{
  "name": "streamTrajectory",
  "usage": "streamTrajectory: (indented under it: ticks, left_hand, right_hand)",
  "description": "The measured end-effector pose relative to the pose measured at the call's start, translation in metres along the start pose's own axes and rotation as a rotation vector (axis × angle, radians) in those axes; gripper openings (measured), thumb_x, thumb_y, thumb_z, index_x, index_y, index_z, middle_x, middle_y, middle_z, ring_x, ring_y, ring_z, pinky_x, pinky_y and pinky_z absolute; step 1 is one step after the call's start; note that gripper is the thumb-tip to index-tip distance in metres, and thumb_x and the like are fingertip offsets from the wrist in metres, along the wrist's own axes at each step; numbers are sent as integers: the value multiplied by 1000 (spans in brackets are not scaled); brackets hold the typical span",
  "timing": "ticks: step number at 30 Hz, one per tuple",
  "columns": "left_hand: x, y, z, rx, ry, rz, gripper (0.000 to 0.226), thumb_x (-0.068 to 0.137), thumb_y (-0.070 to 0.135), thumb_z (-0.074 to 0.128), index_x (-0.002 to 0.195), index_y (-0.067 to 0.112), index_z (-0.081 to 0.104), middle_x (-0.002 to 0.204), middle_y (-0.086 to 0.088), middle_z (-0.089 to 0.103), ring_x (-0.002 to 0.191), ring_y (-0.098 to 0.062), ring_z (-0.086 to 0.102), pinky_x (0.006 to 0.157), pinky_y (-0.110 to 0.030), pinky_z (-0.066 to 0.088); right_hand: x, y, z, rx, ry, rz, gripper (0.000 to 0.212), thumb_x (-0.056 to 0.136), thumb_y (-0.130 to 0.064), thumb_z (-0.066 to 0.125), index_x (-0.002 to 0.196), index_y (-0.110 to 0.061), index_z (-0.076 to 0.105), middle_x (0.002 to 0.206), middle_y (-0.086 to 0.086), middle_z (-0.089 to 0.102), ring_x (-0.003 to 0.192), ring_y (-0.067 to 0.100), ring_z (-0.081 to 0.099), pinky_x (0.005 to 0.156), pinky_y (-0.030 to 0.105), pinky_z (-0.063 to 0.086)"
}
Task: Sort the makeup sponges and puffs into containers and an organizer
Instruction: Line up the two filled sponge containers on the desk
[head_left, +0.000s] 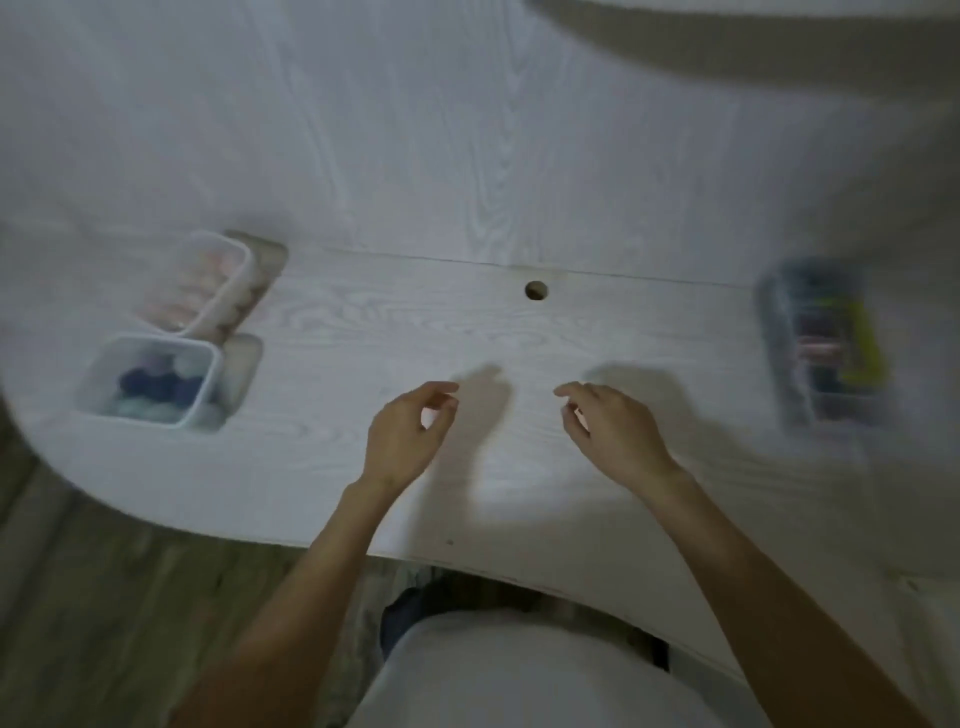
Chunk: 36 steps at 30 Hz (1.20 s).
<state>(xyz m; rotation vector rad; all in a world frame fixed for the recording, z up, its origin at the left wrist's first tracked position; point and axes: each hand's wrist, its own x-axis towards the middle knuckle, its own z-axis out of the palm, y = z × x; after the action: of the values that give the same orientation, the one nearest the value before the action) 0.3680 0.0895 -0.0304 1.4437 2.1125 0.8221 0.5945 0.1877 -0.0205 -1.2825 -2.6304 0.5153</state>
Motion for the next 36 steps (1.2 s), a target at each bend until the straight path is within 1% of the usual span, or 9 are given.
streamTrajectory:
  ticks: [5,9,13,16,19,21,26,31,36]
  left_hand:
    - [-32,-110,-101,-57,360,-220,16,91,29,55,103,27,66,101,10,69,94,-8,61,77,-28,48]
    - [-39,-192,-173,-68,561,-428,31,87,24,61,117,16,60,119,-8,62,110,-26,54,93,-37,44]
    - [-26,-258,-226,-186,468,-718,76,80,44,67,142,19,31,145,-11,36,129,-30,37,106,-47,35]
    - [-16,-286,-242,-523,378,-909,93,77,44,71,147,16,18,148,-13,32,127,-31,41,98,-42,44]
    - [-14,-284,-234,-721,368,-920,91,75,36,75,145,16,19,137,-11,47,112,-26,54,75,-32,52]
    - [-14,-278,-219,-812,374,-886,92,74,29,77,143,18,17,126,-10,54,103,-22,58,69,-29,53]
    - [-11,-269,-200,-993,415,-787,90,74,10,77,137,21,14,110,-3,58,96,-16,61,78,-36,56]
    - [-12,-279,-221,-895,384,-739,88,81,10,71,147,26,16,111,-1,55,102,-22,59,83,-40,54]
    - [-6,-285,-221,-727,423,-697,59,90,23,61,141,32,33,120,2,53,110,-22,56,92,-46,50]
  right_hand:
    - [66,-120,53,175,-267,-84,37,97,-36,42,131,-22,46,122,3,57,113,17,51,85,33,45]
    - [110,-211,101,199,-428,-164,46,97,-41,40,139,-25,34,137,6,45,125,24,41,96,39,42]
    - [155,-286,136,247,-388,-171,49,95,-38,45,140,-23,32,139,7,41,124,27,41,99,43,41]
    - [199,-327,156,438,-331,-1,51,93,-32,52,139,-17,35,136,11,48,118,28,50,97,40,43]
    - [232,-346,166,566,-239,199,53,92,-31,54,138,-12,36,127,13,56,113,28,55,91,32,41]
    - [251,-352,176,623,-216,314,62,89,-35,57,139,-9,31,125,13,58,113,29,55,91,33,41]
    - [285,-359,205,890,-184,446,83,76,-29,73,140,-14,24,124,15,59,106,28,61,94,44,50]
    - [297,-341,211,1027,-69,532,70,80,-3,63,138,-21,28,114,14,60,98,24,62,88,46,53]
    - [260,-278,171,743,102,517,43,86,-11,58,128,-16,50,103,11,63,86,16,56,86,41,52]
